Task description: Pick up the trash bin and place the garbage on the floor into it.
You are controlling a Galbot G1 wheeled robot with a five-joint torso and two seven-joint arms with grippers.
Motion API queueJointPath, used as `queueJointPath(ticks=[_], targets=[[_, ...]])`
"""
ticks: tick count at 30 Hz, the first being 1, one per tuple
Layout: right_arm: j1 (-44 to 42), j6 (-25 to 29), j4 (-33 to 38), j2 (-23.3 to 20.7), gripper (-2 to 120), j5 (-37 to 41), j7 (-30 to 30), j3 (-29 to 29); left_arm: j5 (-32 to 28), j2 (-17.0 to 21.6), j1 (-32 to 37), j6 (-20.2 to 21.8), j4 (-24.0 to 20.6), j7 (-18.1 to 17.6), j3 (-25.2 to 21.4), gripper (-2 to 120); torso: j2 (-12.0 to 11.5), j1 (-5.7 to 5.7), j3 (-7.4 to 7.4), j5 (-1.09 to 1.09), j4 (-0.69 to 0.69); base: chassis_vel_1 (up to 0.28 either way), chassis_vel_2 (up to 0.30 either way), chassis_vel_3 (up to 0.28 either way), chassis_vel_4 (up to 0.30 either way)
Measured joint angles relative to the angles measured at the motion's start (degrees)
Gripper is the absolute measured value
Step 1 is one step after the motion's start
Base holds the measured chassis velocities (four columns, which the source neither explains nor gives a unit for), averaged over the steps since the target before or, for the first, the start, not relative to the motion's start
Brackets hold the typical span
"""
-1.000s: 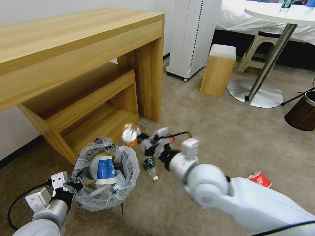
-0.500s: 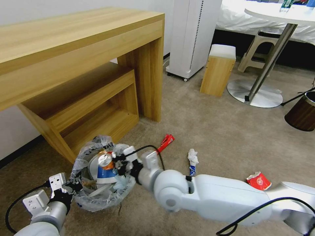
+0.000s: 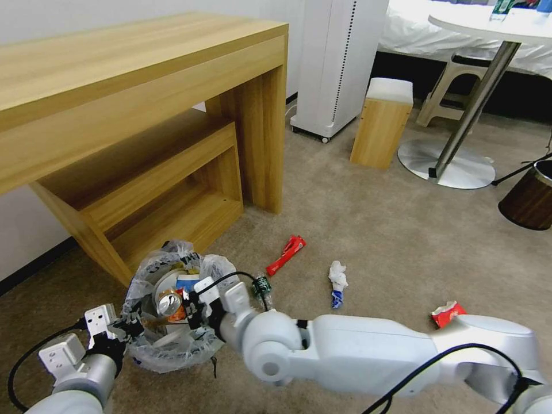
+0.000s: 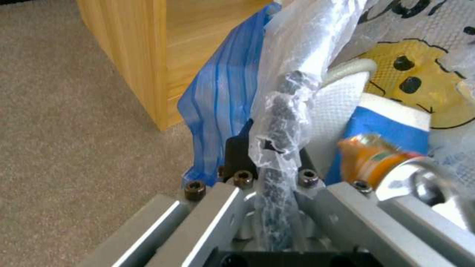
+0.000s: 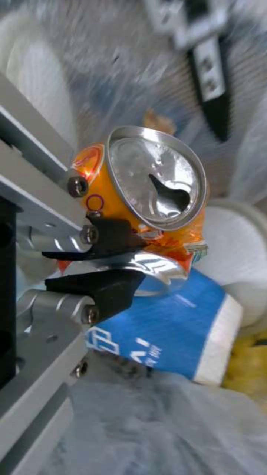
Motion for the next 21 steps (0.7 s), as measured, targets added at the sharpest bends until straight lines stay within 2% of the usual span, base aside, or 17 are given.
queueJointPath(ticks=[5, 8, 9, 12, 14, 16, 18, 19, 21], targets=[[-0.83, -2.92, -0.40, 1.01, 6, 1.45, 3.72, 0.38, 0.06, 0.16, -0.01, -0.30, 0.37, 0.09, -0.02, 0, 0.00, 0.00, 0.00, 0.00, -0.01, 0.000, 0.000, 0.000, 0.000], [-1.24, -3.02, 0.12, 0.53, 21, 0.88, 3.92, 1.22, 0.10, 0.20, -0.06, -0.41, 0.52, 0.15, 0.15, 0, 0.00, 0.00, 0.00, 0.00, -0.01, 0.000, 0.000, 0.000, 0.000], [-1.24, -3.02, 0.12, 0.53, 21, 0.88, 3.92, 1.22, 0.10, 0.20, -0.06, -0.41, 0.52, 0.15, 0.15, 0, 0.00, 0.00, 0.00, 0.00, -0.01, 0.000, 0.000, 0.000, 0.000], [-1.38, -2.93, 1.21, -0.27, 34, 0.15, 3.42, 2.33, 0.17, 0.29, -0.10, -0.43, 0.69, 0.20, 0.28, 0, 0.00, 0.00, 0.00, 0.01, -0.01, 0.000, 0.000, 0.000, 0.000], [-1.39, -2.89, 1.30, -0.36, 35, 0.04, 3.28, 2.46, 0.18, 0.30, -0.11, -0.43, 0.72, 0.21, 0.29, 0, 0.00, 0.00, 0.00, 0.01, -0.01, 0.000, 0.000, 0.000, 0.000], [-1.44, -2.72, 1.52, -0.60, 47, -0.37, 2.89, 2.84, 0.19, 0.32, -0.12, -0.44, 0.75, 0.23, 0.34, 0, 0.00, 0.00, 0.00, 0.01, -0.01, 0.000, 0.000, 0.000, 0.000], [-1.49, -2.63, 1.62, -0.74, 50, -0.58, 2.62, 3.07, 0.20, 0.32, -0.12, -0.44, 0.75, 0.25, 0.38, 0, 0.00, 0.00, 0.00, 0.01, -0.01, 0.000, 0.000, 0.000, 0.000], [-1.53, -2.56, 1.69, -0.82, 58, -0.70, 2.45, 3.22, 0.21, 0.30, -0.13, -0.44, 0.75, 0.26, 0.43, 0, 0.00, 0.00, 0.00, 0.01, -0.01, 0.000, 0.000, 0.000, 0.000], [-1.58, -2.49, 1.74, -0.88, 62, -0.81, 2.32, 3.32, 0.21, 0.30, -0.12, -0.44, 0.75, 0.26, 0.46, 0, 0.00, -0.01, 0.00, 0.01, -0.01, 0.000, 0.000, 0.000, 0.000]])
